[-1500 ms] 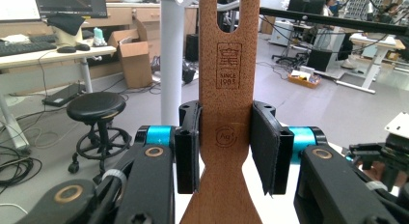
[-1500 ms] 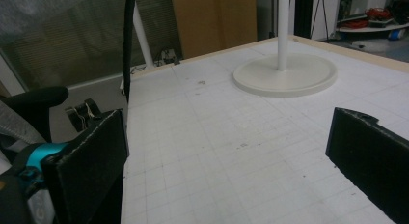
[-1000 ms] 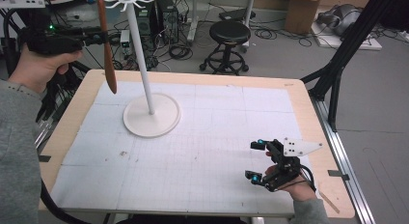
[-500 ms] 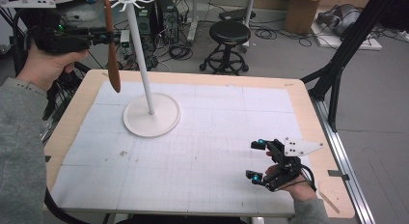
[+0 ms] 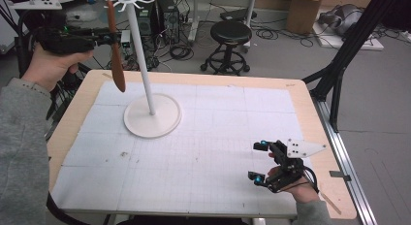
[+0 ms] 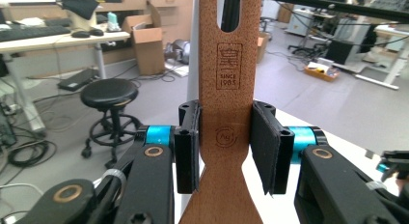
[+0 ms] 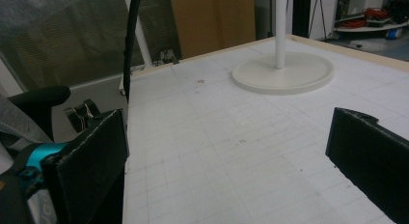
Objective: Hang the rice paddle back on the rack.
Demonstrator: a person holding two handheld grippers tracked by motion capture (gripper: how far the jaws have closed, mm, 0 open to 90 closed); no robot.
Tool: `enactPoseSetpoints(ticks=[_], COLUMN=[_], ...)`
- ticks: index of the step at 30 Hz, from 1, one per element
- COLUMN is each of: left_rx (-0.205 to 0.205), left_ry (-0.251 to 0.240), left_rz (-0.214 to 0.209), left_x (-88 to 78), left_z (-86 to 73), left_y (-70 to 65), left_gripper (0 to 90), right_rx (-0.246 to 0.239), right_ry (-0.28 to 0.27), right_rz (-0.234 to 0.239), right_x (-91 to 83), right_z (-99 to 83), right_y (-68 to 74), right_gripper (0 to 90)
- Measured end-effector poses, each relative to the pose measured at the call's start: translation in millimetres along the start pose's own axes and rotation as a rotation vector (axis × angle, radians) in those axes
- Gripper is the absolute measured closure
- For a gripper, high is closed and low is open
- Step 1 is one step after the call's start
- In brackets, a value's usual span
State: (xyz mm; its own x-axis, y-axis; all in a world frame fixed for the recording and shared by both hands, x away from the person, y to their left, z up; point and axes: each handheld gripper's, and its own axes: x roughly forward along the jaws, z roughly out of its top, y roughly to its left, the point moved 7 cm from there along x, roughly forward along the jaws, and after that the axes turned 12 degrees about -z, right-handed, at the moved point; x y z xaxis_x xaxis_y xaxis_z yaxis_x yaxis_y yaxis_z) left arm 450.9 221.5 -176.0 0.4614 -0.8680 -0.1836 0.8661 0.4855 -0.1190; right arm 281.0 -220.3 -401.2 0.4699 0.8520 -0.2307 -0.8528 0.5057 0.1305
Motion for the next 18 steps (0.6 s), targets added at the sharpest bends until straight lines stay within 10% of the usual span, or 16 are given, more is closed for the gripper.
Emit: enactPoseSetpoints(ticks=[18], left_rx=[0.121], left_ry=[-0.084], left_rz=[-0.099], left_x=[-26.7], left_z=[-30.8], left_y=[-51.9], left_gripper=[9.8], right_rx=[-0.001], right_ry=[-0.009], right_rz=[0.001], right_x=[-1.4], right_z=[1.2], right_y=[2.6], right_gripper=[0.0])
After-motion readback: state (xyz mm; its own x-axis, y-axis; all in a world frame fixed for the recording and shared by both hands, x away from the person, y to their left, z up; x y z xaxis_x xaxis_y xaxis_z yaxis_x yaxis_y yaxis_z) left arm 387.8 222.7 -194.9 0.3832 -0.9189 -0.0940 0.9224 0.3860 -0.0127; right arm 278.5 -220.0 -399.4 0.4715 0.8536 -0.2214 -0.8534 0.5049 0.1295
